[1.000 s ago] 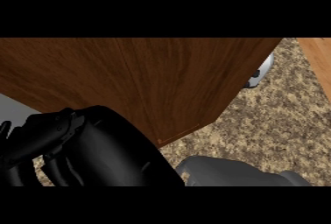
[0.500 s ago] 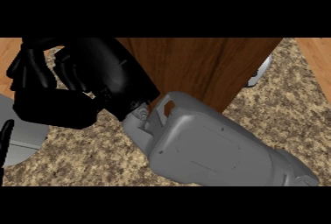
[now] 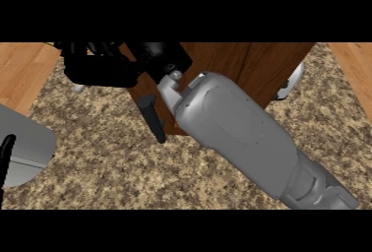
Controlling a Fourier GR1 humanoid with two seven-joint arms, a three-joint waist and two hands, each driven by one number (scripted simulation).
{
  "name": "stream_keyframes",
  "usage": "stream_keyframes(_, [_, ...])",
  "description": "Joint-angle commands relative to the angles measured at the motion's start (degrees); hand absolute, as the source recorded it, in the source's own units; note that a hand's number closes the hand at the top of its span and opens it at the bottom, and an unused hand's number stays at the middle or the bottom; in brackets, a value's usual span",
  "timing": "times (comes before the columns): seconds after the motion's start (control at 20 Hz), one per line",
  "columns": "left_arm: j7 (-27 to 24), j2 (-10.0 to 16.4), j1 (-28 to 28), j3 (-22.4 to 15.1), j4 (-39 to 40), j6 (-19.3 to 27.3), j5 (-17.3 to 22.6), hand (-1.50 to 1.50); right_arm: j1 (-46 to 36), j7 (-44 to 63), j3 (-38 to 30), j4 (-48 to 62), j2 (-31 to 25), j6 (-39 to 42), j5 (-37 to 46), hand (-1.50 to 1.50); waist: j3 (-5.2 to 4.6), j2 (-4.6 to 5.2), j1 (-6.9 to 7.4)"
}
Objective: Pick up the wine, place it into the cabinet and close the cabinet
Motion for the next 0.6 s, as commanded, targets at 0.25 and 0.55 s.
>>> stream_keyframes(0.25, [1.4,-0.9,-2.5,0.4,1.1,0.1,-0.9,-1.5,-0.4,-6.7,-4.1,12.3,-5.4,4.3,2.7,1.5,0.05,1.86,-0.41])
stream_keyframes(0.55, [1.5,-1.8,-3.0,0.3,1.7,-0.3,-1.1,-1.5,0.8,-8.3,-4.2,12.2,-6.3,5.3,3.5,1.5,0.07,1.59,-0.45])
